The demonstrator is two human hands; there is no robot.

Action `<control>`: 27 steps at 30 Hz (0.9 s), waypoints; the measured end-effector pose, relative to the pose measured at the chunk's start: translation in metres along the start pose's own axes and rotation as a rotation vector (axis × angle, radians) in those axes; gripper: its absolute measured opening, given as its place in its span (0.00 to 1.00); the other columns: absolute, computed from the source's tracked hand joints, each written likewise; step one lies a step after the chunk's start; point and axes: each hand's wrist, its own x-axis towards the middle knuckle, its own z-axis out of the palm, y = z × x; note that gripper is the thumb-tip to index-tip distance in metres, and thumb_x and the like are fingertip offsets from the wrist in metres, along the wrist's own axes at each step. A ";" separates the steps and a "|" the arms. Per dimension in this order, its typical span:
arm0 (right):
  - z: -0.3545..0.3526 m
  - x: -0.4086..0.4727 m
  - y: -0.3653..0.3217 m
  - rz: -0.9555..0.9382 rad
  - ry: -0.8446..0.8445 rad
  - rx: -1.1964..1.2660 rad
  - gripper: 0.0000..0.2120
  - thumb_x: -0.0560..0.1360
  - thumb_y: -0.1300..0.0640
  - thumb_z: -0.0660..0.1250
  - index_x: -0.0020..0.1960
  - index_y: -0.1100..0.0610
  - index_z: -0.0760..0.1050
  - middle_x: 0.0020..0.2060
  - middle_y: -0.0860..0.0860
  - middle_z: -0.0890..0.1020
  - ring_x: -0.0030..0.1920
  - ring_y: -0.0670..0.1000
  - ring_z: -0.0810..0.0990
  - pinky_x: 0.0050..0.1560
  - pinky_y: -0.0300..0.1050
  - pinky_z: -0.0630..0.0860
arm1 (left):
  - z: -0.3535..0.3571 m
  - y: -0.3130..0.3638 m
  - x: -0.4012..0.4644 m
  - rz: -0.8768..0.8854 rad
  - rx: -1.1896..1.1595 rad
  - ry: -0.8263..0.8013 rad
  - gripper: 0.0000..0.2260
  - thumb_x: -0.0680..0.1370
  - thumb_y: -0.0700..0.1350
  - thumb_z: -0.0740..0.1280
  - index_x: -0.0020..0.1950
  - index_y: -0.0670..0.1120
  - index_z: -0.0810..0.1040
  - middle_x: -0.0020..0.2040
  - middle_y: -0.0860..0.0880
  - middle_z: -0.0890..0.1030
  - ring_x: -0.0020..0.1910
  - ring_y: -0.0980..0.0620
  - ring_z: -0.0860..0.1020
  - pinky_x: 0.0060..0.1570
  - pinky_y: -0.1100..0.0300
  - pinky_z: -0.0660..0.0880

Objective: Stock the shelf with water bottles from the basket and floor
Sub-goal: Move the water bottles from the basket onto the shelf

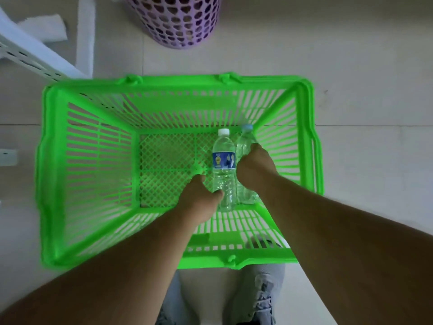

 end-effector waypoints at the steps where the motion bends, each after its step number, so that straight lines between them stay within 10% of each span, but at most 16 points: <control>1: 0.003 0.009 -0.001 0.014 0.046 0.008 0.22 0.74 0.64 0.61 0.68 0.62 0.67 0.64 0.59 0.75 0.63 0.61 0.75 0.55 0.46 0.72 | 0.003 0.001 0.007 0.007 -0.002 0.000 0.31 0.78 0.52 0.69 0.77 0.47 0.61 0.71 0.45 0.72 0.31 0.63 0.71 0.29 0.64 0.72; 12: 0.018 0.045 -0.014 0.023 0.162 -0.138 0.21 0.75 0.61 0.64 0.68 0.61 0.67 0.65 0.58 0.72 0.65 0.59 0.73 0.61 0.48 0.72 | 0.023 -0.010 0.049 -0.032 -0.064 -0.008 0.35 0.71 0.58 0.75 0.73 0.47 0.68 0.71 0.45 0.73 0.64 0.47 0.77 0.58 0.58 0.75; 17: 0.028 0.070 -0.014 0.028 0.099 -0.045 0.24 0.76 0.42 0.63 0.65 0.57 0.72 0.61 0.59 0.77 0.61 0.60 0.78 0.55 0.46 0.74 | 0.011 -0.016 0.055 -0.078 -0.046 -0.017 0.40 0.72 0.60 0.73 0.77 0.44 0.62 0.76 0.44 0.67 0.69 0.44 0.72 0.54 0.62 0.67; 21: 0.041 0.084 -0.012 -0.003 -0.038 0.040 0.28 0.74 0.38 0.67 0.60 0.61 0.73 0.47 0.57 0.79 0.47 0.57 0.80 0.41 0.44 0.71 | 0.004 -0.016 0.058 -0.081 -0.025 -0.024 0.36 0.74 0.58 0.72 0.74 0.42 0.66 0.70 0.43 0.73 0.63 0.45 0.76 0.52 0.61 0.68; 27: 0.038 0.086 -0.005 -0.023 -0.066 0.098 0.26 0.71 0.38 0.72 0.55 0.60 0.76 0.36 0.52 0.75 0.31 0.50 0.74 0.27 0.39 0.64 | -0.001 -0.029 0.069 -0.080 -0.111 -0.044 0.12 0.70 0.54 0.77 0.44 0.51 0.76 0.41 0.55 0.80 0.38 0.58 0.77 0.37 0.65 0.72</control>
